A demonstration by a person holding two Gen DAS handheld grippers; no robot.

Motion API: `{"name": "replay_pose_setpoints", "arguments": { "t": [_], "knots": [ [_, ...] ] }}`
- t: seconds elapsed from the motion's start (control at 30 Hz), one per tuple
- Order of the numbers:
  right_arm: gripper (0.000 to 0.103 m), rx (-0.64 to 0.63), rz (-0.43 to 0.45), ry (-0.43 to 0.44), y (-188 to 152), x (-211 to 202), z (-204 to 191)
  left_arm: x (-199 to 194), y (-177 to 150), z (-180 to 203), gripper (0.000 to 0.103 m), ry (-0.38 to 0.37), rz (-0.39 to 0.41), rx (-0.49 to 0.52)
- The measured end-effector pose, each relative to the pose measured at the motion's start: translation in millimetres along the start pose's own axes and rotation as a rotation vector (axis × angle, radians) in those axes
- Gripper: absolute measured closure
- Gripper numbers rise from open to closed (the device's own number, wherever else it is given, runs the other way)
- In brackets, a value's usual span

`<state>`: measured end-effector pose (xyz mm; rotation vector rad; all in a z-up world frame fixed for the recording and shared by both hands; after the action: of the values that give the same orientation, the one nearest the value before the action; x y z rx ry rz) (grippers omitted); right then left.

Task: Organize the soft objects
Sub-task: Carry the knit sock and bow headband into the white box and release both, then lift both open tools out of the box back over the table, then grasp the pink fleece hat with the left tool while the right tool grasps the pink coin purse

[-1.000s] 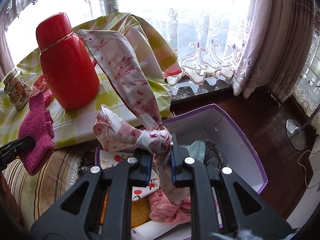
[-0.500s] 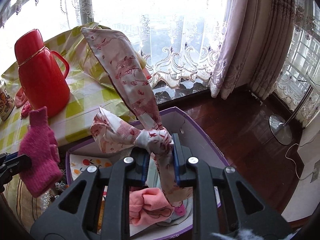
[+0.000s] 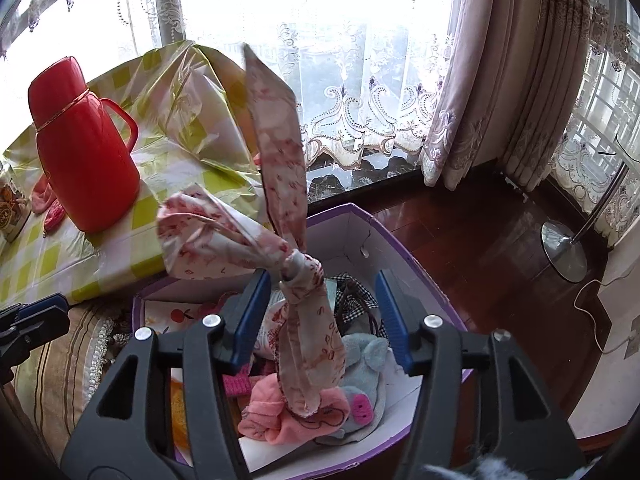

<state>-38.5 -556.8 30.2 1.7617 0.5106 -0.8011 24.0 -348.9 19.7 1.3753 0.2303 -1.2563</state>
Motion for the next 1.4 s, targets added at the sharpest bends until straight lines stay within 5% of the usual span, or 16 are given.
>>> {"name": "replay_pose_setpoints", "arguments": {
  "t": [0.43,0.9,1.4],
  "knots": [
    [0.044,-0.182,-0.041,0.193,-5.9,4.2,-92.9,-23.0,8.0,-77.1,0.068,0.095,0.048,-0.163],
    [0.041,-0.351,-0.112,0.423,-10.4,31.6,-230.2,-69.1,13.5,-193.1,0.063,0.292,0.166,-0.339],
    [0.029,-0.429,-0.18,0.457,12.9,102.8,-340.7,-97.7,3.5,-282.9,0.057,0.37,0.194,-0.488]
  ]
}}
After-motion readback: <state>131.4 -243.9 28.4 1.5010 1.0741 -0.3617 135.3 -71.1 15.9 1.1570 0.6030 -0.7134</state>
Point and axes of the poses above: each gripper's, at about its wrist camera, not at the fingertips, and x roughly the way its jaws point, z to its right, y to its top, the point moved 3 cm from there along x, roughly the way its jaws point, and after that the axes turned 15 degrees about y, right-handed, at the moved point
